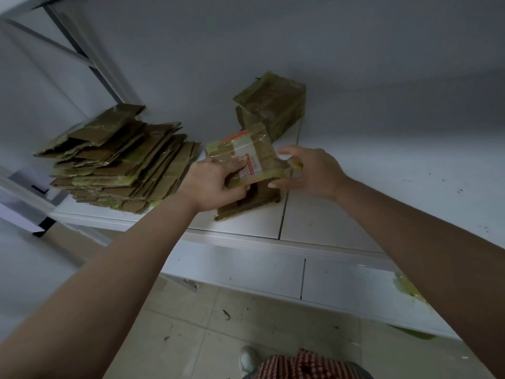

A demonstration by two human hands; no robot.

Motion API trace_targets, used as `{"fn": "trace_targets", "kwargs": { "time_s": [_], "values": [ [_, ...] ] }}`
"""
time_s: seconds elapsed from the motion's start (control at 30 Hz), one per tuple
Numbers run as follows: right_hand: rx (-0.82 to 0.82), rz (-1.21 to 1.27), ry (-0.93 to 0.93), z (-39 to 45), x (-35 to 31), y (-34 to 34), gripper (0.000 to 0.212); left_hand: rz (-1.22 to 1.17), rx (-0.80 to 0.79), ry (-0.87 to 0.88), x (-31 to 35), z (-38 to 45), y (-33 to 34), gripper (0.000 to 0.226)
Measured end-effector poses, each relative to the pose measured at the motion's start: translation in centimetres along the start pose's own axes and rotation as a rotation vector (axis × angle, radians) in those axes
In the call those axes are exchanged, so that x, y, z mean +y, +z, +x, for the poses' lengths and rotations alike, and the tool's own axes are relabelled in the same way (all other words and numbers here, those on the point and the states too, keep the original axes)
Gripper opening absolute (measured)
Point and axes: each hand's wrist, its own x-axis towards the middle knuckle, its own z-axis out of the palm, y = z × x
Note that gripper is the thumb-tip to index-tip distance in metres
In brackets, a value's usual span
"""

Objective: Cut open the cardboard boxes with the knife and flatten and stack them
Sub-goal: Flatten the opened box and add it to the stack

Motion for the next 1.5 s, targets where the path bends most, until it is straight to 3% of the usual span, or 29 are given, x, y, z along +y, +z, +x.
{"fn": "trace_targets", "kwargs": {
  "time_s": [0.1, 0.2, 0.3, 0.4, 0.5, 0.6, 0.77, 1.03, 1.23, 1.33, 1.43, 1.5],
  "values": [
    [0.159, 0.179, 0.13, -1.0, 1.0, -0.2, 0.088, -0.177, -0.055, -0.095, -0.9, 0.1, -0.9, 0.076],
    [0.178, 0.068, 0.145, -1.5, 1.8, 0.2, 0.058, -0.49, -0.069, -0.232, -1.8, 0.3, -1.5, 0.054],
    [0.219, 0.012, 0.114, -1.3, 1.4, 0.9, 0.037, -0.492, 0.076, -0.304, -2.0, 0.9, -0.8, 0.036],
    [0.27, 0.005, 0.092, -0.8, -0.3, 1.8, 0.05, -0.37, 0.242, -0.302, -1.2, 1.2, 0.5, 0.038],
    [0.281, -0.114, 0.097, -0.1, -1.9, 3.2, 0.071, -0.207, 0.298, -0.267, -0.1, 0.7, 2.4, 0.034],
    [0.265, -0.221, 0.122, 0.5, -2.7, 5.0, 0.075, -0.171, 0.341, -0.252, -0.2, -0.4, 4.0, 0.039],
    [0.316, -0.252, 0.194, 1.0, -3.5, 6.3, 0.078, -0.157, 0.277, -0.215, -0.2, -1.9, 5.1, 0.067],
    [0.293, -0.173, 0.217, 0.7, -3.2, 6.3, 0.062, -0.154, 0.281, -0.292, 0.8, -1.1, 5.4, 0.061],
    [0.128, -0.149, 0.111, -1.0, -2.1, 4.0, 0.06, -0.312, 0.133, -0.144, -1.2, -1.6, 3.7, 0.085],
    [0.146, -0.188, 0.078, -1.7, -1.6, 3.2, 0.052, -0.299, 0.084, -0.024, -2.3, -2.6, 3.0, 0.101],
    [0.131, -0.142, 0.115, -2.0, -0.9, 2.8, 0.042, -0.366, 0.155, 0.01, -2.4, -4.0, 3.2, 0.114],
    [0.128, -0.079, 0.136, -2.1, -0.4, 2.5, 0.037, -0.478, 0.215, -0.065, -2.3, -4.9, 4.0, 0.116]
  ]
}}
